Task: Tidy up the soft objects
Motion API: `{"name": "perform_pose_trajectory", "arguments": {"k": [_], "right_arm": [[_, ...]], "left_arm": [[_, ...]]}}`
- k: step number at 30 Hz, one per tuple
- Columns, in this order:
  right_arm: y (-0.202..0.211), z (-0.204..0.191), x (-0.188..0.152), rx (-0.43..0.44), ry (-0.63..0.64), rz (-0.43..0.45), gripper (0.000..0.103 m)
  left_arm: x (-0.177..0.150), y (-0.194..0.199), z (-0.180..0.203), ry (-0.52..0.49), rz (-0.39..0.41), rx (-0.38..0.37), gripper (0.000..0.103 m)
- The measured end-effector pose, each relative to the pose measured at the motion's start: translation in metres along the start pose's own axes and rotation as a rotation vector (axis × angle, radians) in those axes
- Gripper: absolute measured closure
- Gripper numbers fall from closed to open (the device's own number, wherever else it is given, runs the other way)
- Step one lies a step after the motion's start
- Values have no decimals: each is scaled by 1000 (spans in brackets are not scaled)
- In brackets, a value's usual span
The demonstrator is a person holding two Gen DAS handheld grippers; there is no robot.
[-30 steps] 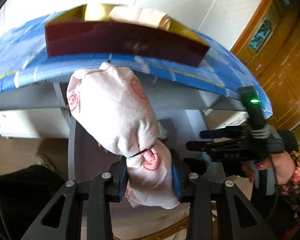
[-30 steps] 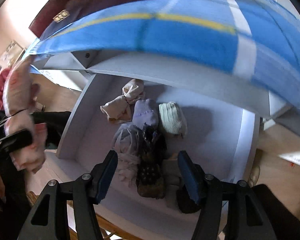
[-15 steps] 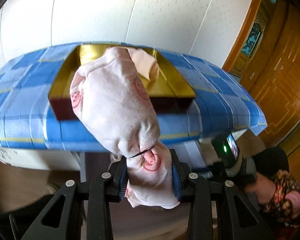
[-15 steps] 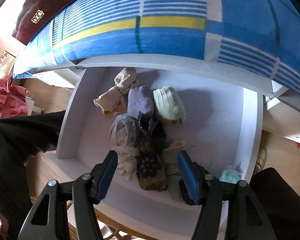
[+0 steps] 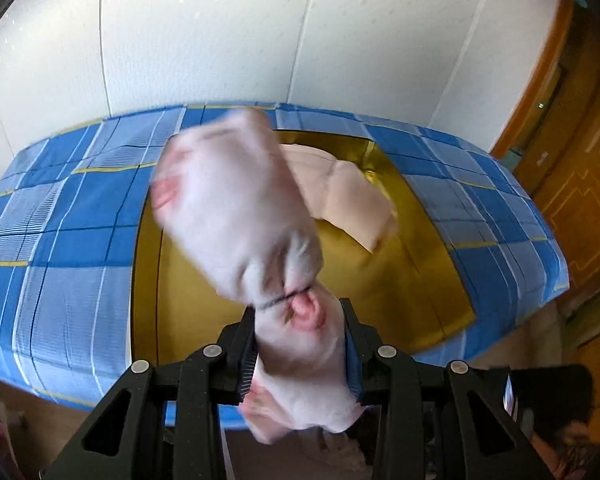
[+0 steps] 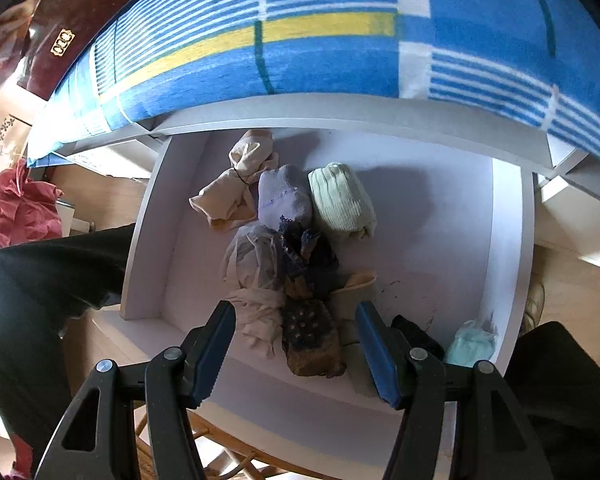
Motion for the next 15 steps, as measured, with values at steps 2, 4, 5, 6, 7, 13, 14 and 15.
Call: {"name": "perform_pose_trajectory", "arguments": {"k": [2, 4, 5, 6, 7, 13, 14, 15], "right_arm": [[-2, 1, 0, 7, -8, -9, 40], [-3, 1, -1, 16, -18, -17, 40], [-4, 1, -1, 20, -21, -21, 40], [-4, 1, -2, 23, -23, -23, 40], [-4, 1, -2, 28, -27, -26, 40], [-7, 2, -3, 45, -42, -38, 40], [-7, 3, -3, 46, -44, -40, 40], [-8, 3, -3, 50, -50, -44, 40]], "left_arm": [[9, -10, -8, -10, -24, 31, 66], [17, -19, -22, -18, -52, 68, 66], [23, -26, -28, -14, -62, 83, 66], [28, -33, -35, -5, -67, 101, 67], [30, -38, -39, 1, -70, 113, 69], [50, -64, -71, 18, -81, 193, 72], [52, -69, -72, 16, -86, 194, 72], [53, -72, -71, 15, -85, 190, 72]]}}
Point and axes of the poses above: each gripper's, at about its wrist camera, not at the fingertips, and y roughly against the way its jaws point, z to its right, x to its top, the point moved 7 cm from there along -y, roughly the way its jaws point, and after that the axes turned 14 degrees about -x, right-handed, at the moved point
